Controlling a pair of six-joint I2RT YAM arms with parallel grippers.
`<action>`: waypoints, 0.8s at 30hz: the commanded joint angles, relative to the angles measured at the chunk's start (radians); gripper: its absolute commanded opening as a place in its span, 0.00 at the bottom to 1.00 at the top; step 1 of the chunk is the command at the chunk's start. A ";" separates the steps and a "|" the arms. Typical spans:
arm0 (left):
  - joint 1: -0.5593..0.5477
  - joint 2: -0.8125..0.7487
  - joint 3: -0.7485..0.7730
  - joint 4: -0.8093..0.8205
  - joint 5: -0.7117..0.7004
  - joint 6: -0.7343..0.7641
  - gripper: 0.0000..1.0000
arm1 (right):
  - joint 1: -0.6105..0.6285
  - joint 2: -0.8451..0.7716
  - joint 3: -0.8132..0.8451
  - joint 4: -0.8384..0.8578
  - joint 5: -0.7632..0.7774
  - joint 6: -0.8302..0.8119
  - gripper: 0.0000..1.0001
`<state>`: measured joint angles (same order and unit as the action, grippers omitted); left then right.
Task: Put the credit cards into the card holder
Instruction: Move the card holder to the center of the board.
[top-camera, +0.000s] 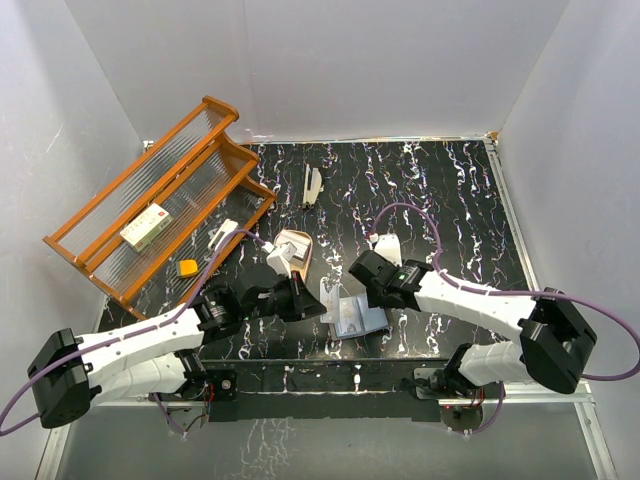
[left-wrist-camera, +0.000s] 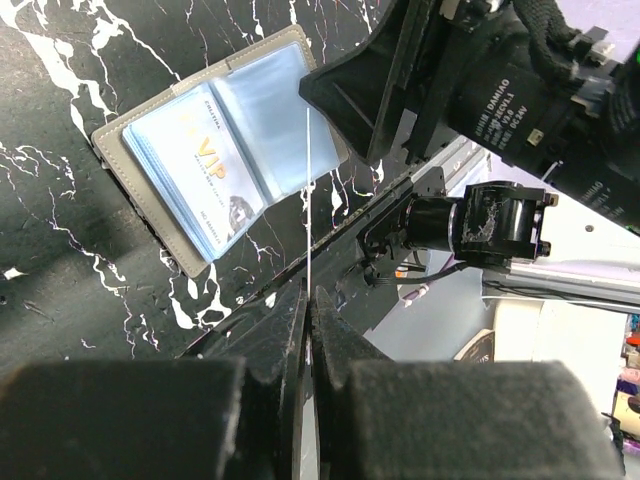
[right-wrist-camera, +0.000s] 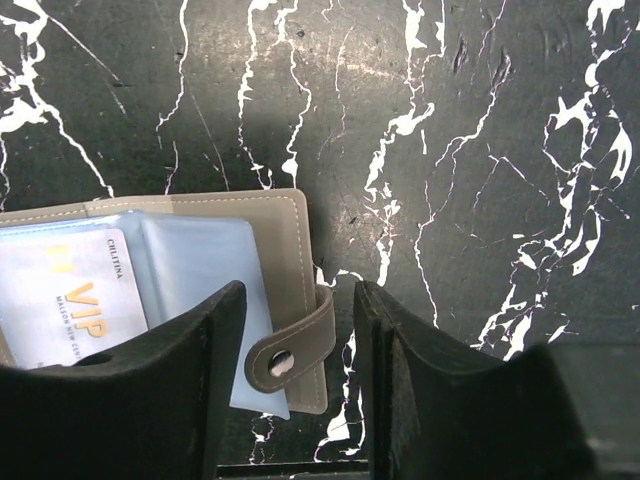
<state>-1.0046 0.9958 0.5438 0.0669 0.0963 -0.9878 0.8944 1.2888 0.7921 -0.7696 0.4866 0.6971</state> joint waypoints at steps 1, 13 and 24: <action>-0.003 -0.044 -0.015 -0.016 -0.026 0.003 0.00 | -0.020 0.008 -0.023 0.088 -0.037 -0.009 0.43; -0.002 -0.055 0.129 -0.344 -0.146 0.071 0.00 | -0.018 0.049 -0.115 0.236 -0.213 0.041 0.30; -0.002 -0.033 0.108 -0.290 -0.096 0.063 0.00 | -0.005 0.035 -0.110 0.301 -0.279 -0.015 0.25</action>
<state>-1.0046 0.9504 0.6209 -0.2043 -0.0154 -0.9413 0.8833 1.3373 0.6640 -0.4973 0.2184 0.7010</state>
